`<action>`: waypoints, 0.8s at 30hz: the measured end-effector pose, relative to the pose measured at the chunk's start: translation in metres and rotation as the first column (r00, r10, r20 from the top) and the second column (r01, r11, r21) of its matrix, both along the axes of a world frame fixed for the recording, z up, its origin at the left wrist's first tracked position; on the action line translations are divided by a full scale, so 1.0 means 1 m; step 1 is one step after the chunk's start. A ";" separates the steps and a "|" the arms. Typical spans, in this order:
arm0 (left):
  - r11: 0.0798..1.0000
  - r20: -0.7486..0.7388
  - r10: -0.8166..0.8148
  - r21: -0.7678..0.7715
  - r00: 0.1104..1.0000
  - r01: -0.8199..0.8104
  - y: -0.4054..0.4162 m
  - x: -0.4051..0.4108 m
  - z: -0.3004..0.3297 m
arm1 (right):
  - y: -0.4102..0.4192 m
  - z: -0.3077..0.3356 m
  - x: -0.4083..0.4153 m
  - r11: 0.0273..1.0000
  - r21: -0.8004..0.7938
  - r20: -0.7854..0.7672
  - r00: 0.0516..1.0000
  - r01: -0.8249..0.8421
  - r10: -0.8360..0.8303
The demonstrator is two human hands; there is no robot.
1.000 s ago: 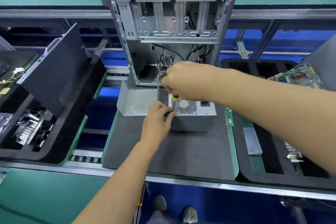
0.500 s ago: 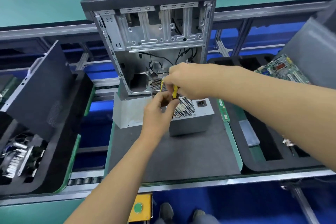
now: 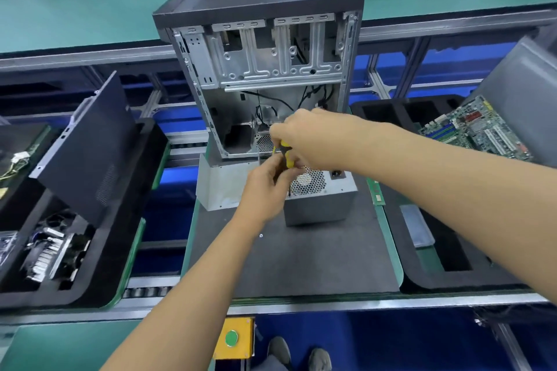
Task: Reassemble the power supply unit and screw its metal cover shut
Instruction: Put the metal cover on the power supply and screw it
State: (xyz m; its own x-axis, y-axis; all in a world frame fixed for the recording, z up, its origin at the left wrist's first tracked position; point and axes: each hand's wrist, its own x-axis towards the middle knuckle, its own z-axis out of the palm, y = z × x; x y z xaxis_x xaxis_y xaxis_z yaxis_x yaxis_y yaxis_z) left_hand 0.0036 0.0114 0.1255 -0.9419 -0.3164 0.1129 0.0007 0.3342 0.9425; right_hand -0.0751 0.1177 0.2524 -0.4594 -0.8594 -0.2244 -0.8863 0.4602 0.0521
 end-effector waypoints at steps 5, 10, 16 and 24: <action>0.994 -0.045 0.081 0.073 0.996 -0.078 0.007 0.003 0.008 | -0.001 0.002 0.004 0.999 -0.031 -0.238 0.971 0.023 -0.030; 0.983 -0.091 0.178 -0.034 0.980 -0.181 0.009 0.004 0.007 | -0.002 0.001 -0.002 0.998 -0.028 -0.138 0.988 0.062 -0.065; 0.999 -0.009 0.015 -0.048 1.000 -0.015 0.003 0.008 0.006 | -0.002 0.009 -0.002 0.998 0.007 -0.139 0.988 -0.060 0.061; 0.980 -0.025 0.192 -0.050 0.981 -0.193 0.009 0.002 0.006 | -0.003 0.006 -0.001 0.999 -0.033 -0.065 0.998 0.010 -0.012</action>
